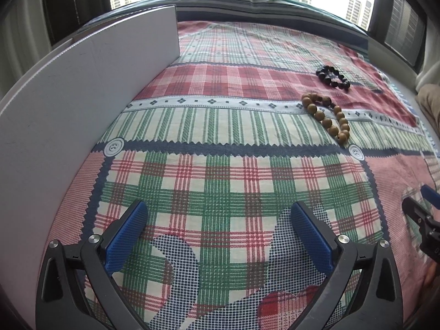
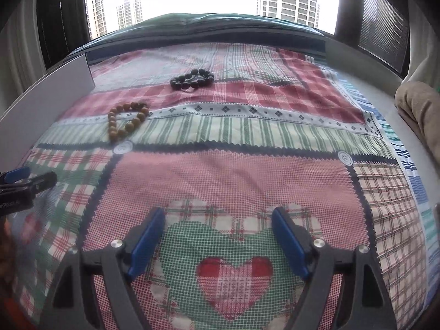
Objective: Organize jewelry
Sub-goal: 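Move both open tools back over the two bracelets on the quilt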
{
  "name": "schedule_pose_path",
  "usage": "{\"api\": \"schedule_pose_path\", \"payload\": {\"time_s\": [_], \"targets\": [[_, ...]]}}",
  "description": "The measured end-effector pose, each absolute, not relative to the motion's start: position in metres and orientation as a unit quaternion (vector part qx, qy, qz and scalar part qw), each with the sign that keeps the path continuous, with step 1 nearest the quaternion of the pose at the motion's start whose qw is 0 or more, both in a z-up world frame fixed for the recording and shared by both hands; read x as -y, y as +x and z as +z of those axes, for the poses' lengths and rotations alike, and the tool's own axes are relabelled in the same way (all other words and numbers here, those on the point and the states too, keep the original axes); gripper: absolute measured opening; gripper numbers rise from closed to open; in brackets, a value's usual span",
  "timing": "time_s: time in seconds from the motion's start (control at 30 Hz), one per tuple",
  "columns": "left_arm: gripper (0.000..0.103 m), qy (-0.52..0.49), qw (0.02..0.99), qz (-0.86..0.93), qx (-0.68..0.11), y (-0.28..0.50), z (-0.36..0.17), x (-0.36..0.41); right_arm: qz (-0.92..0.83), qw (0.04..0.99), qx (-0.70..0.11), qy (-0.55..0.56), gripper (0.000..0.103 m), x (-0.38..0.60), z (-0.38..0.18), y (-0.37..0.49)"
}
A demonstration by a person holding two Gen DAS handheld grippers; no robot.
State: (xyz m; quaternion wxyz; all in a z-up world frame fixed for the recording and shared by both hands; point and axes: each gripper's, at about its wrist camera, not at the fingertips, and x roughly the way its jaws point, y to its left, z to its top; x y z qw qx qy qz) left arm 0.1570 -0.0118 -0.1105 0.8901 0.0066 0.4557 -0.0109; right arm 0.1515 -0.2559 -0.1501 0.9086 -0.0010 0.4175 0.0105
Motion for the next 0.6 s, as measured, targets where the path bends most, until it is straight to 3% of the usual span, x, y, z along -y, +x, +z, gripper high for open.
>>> {"api": "schedule_pose_path", "payload": {"time_s": [0.6], "targets": [[0.103,0.008,0.887,-0.009,-0.462,0.1572,-0.1118,0.0118,0.01,0.908,-0.418,-0.001,0.082,0.2555,-0.1499,0.1515]]}}
